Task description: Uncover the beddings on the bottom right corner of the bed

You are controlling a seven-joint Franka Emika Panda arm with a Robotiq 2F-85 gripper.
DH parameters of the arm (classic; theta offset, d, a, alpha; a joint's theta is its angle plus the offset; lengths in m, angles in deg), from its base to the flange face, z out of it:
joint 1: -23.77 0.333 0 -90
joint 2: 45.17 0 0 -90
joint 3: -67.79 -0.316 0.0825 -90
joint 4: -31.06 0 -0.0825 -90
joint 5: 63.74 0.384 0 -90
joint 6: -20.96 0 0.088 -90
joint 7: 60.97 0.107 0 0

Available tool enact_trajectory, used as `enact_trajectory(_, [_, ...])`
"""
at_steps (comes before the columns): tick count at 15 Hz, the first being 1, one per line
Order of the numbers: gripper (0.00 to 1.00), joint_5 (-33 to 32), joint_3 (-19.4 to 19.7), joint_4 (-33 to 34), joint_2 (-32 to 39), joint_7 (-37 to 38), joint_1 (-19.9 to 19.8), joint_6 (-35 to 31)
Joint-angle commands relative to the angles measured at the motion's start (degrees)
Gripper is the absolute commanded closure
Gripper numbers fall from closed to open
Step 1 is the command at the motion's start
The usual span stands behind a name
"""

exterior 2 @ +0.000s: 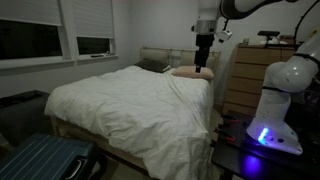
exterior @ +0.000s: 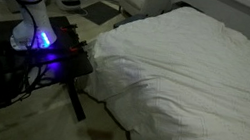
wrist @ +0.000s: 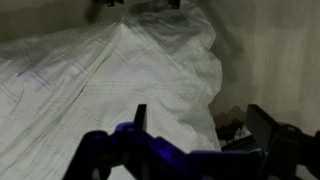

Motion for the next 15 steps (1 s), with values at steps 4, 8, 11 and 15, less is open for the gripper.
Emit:
enact_trajectory(4, [0.0, -5.8, -1.6, -8.9, 5.0, 6.5, -0.9, -13.1])
enact_trajectory(8, [0.0, -8.5, -2.7, -12.8, 10.6, 9.2, -0.7, -20.2])
enact_trajectory(11, [0.0, -10.7, -3.5, -14.3, 16.1, 10.2, -0.5, -24.2])
enact_trajectory(15, [0.0, -17.1, -4.1, -14.5, 23.9, 14.0, -0.9, -29.5])
